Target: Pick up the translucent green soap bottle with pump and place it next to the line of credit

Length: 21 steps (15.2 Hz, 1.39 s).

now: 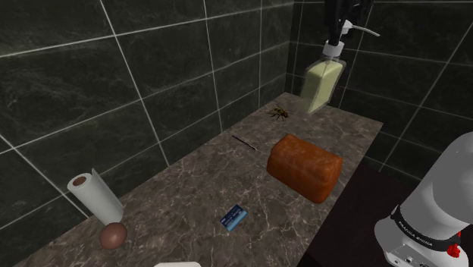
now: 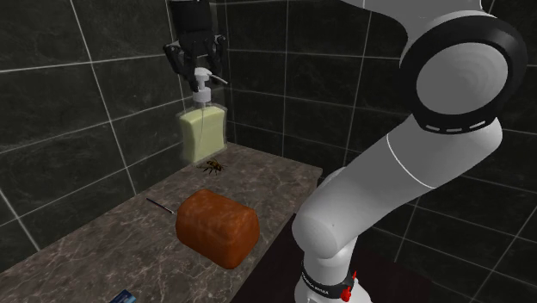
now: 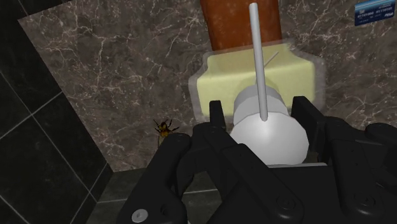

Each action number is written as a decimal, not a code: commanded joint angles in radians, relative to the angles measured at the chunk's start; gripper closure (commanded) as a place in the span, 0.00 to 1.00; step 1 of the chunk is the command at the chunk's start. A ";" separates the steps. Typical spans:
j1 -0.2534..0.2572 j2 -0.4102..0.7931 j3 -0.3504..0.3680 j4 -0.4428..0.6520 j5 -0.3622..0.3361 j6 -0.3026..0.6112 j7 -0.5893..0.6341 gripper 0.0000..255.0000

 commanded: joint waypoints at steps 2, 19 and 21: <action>0.013 0.014 0.066 0.016 0.034 -0.006 0.080 1.00; 0.053 0.018 0.226 -0.089 0.118 0.101 0.270 1.00; 0.056 0.007 0.227 -0.125 0.122 0.126 0.270 1.00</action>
